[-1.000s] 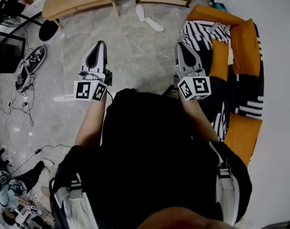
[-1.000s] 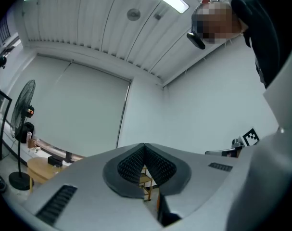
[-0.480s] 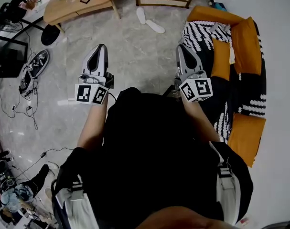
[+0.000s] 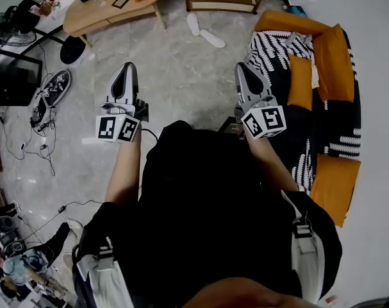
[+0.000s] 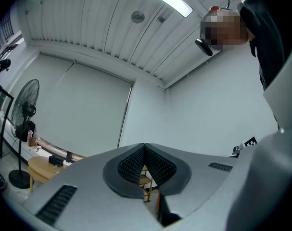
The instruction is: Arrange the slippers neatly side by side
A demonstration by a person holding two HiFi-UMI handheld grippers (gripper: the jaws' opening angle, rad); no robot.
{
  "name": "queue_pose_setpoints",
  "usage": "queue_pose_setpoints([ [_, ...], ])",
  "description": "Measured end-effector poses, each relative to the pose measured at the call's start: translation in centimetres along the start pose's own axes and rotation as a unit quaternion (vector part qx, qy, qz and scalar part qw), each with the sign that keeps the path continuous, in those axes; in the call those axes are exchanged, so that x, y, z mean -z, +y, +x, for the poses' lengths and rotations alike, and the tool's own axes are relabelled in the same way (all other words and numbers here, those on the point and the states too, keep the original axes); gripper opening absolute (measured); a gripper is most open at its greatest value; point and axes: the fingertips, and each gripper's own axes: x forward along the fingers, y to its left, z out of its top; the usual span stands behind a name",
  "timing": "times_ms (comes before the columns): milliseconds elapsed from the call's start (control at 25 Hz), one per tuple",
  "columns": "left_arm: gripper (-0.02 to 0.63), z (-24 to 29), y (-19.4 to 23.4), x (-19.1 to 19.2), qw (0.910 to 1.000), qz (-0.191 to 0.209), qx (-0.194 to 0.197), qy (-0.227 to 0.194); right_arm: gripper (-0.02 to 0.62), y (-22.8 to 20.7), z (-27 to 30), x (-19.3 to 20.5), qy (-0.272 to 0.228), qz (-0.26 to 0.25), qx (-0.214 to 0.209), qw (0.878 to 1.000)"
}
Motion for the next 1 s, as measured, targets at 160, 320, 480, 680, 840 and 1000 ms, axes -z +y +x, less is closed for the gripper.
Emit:
queue_pose_setpoints([
  [160, 0.014, -1.0, 1.0, -0.7, 0.9999, 0.010, -0.006, 0.006, 0.032, 0.6, 0.5, 0.5, 0.002, 0.012, -0.006, 1.000],
  [320, 0.014, -2.2, 2.7, -1.3, 0.9996, 0.005, -0.024, 0.014, 0.032, 1.4, 1.1, 1.3, 0.009, 0.025, -0.014, 1.000],
  [480, 0.014, -3.0, 4.7, -0.4, 0.9988, -0.002, -0.033, 0.037, 0.032, 2.0, 2.2, 2.4, 0.019, 0.033, -0.013, 0.999],
  [680, 0.014, -0.6, 6.7, 2.3, 0.9981, -0.030, -0.031, 0.044, 0.032, 1.1, 4.7, 3.8, 0.039, 0.030, -0.008, 0.999],
  [840, 0.014, 4.0, 8.8, 3.9, 0.9977, -0.051, -0.008, 0.044, 0.032, -0.7, 8.3, 3.3, 0.039, 0.021, 0.011, 0.999],
  [1000, 0.014, 8.9, 11.7, 3.5, 0.9976, -0.059, 0.013, 0.034, 0.032, -1.6, 12.7, 1.9, 0.032, 0.005, 0.017, 0.999],
])
